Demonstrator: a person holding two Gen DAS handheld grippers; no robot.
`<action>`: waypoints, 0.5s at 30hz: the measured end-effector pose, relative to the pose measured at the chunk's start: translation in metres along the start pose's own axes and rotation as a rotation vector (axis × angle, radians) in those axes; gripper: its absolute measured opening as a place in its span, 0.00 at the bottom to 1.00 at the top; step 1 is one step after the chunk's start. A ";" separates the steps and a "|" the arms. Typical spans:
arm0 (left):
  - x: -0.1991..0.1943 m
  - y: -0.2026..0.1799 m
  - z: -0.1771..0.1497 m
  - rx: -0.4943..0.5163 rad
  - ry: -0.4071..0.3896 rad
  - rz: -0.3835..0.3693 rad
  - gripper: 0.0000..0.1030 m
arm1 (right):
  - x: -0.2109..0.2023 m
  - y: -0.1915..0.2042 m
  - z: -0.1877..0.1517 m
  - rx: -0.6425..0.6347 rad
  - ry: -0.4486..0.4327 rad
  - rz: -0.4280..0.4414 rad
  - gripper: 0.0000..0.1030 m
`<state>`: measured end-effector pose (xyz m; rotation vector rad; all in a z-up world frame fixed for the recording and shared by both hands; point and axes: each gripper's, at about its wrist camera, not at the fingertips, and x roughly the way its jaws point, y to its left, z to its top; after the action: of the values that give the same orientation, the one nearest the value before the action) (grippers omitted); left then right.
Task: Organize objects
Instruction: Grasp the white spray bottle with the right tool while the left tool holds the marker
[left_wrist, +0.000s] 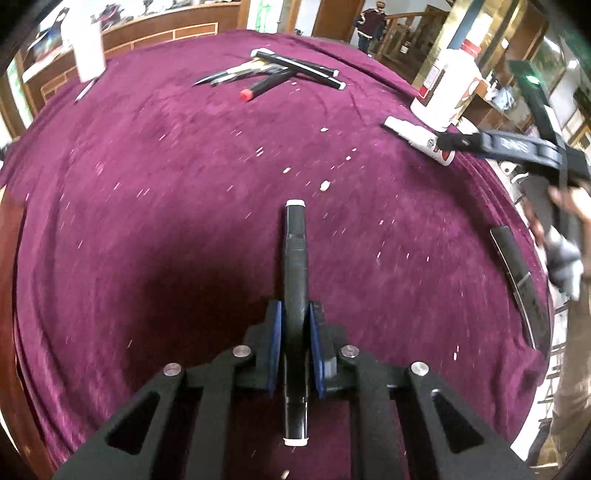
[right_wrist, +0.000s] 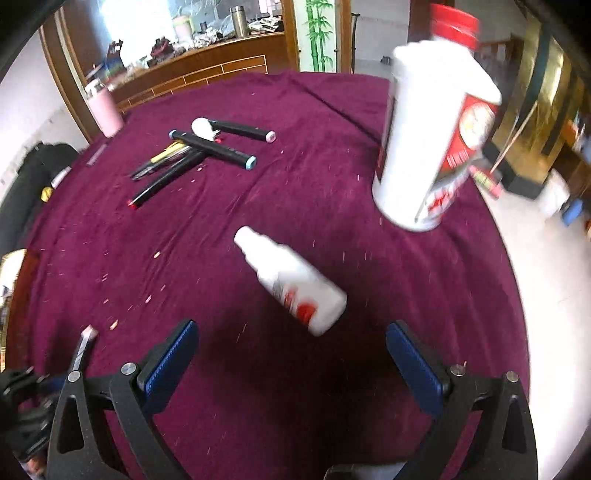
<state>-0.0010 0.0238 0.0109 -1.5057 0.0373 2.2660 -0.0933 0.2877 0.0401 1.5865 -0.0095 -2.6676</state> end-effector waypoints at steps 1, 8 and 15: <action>-0.002 0.003 -0.003 -0.009 0.002 -0.005 0.15 | 0.005 0.001 0.006 -0.010 0.003 -0.015 1.00; -0.005 0.002 -0.012 0.008 -0.019 0.002 0.15 | 0.040 0.002 0.019 -0.012 0.061 -0.032 0.68; -0.005 0.008 -0.013 -0.015 -0.033 -0.024 0.15 | 0.027 0.012 -0.002 0.017 0.063 -0.031 0.34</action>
<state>0.0095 0.0121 0.0079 -1.4673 -0.0071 2.2765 -0.1038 0.2743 0.0155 1.6888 -0.0061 -2.6458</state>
